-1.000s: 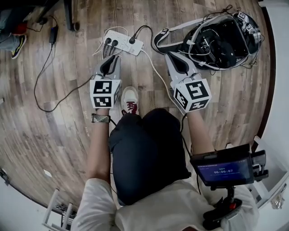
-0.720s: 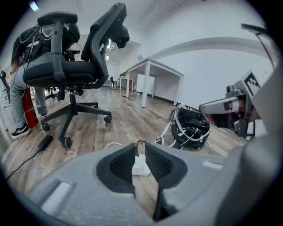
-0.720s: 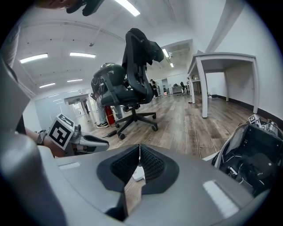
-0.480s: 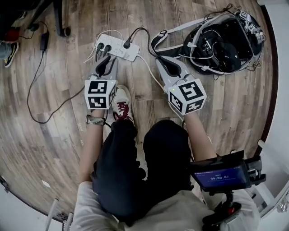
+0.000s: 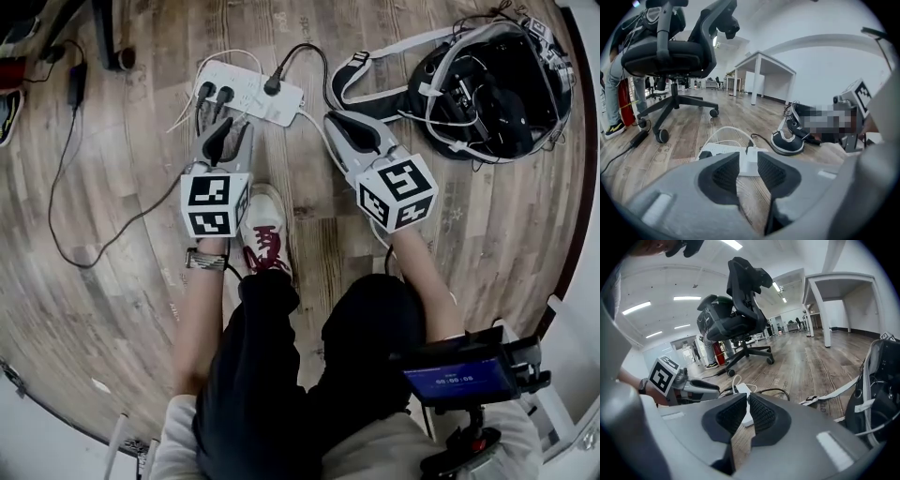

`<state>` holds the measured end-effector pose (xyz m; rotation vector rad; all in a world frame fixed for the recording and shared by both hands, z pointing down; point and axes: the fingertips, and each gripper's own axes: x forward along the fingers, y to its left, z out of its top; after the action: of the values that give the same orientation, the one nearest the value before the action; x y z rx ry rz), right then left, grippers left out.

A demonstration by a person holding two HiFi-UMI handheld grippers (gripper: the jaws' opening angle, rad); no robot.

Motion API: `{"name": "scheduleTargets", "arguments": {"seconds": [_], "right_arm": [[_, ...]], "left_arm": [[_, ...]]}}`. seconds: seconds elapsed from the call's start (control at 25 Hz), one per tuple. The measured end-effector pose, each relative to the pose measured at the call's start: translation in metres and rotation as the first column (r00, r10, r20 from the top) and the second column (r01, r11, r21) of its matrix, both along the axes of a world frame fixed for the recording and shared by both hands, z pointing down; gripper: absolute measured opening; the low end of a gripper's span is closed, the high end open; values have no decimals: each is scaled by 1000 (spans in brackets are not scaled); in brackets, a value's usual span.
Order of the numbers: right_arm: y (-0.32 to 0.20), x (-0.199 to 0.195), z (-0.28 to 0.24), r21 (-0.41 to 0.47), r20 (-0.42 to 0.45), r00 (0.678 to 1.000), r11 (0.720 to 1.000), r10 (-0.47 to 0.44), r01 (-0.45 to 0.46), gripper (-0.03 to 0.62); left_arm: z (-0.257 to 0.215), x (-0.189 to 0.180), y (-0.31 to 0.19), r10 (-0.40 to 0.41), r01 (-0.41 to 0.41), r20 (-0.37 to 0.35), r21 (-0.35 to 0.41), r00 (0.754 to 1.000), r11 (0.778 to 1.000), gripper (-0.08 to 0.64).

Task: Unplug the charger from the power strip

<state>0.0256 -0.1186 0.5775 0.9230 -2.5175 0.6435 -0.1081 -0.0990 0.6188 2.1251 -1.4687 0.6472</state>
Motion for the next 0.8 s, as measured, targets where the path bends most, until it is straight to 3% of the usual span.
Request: {"name": "scheduleTargets", "arguments": {"seconds": [0.2,0.4,0.6,0.8], "right_arm": [[-6,-3,33,-21,-12,1000,1000,14,-14,23],[-4,-7,47,-29,-37,999,999,-22,21,25],[-12,-12,48,-15,-53,999,1000,1,-2,32],[-18,-18,58,-27,-89,995,999,-40,37,35]], "left_arm": [[18,10,-2,42,-43,-23,-10,999,999,126],[25,17,-5,87,-87,13,-10,996,996,135],[31,15,-9,73,-73,-3,-20,997,997,137],[37,18,-14,35,-36,-35,-38,999,999,140]]}}
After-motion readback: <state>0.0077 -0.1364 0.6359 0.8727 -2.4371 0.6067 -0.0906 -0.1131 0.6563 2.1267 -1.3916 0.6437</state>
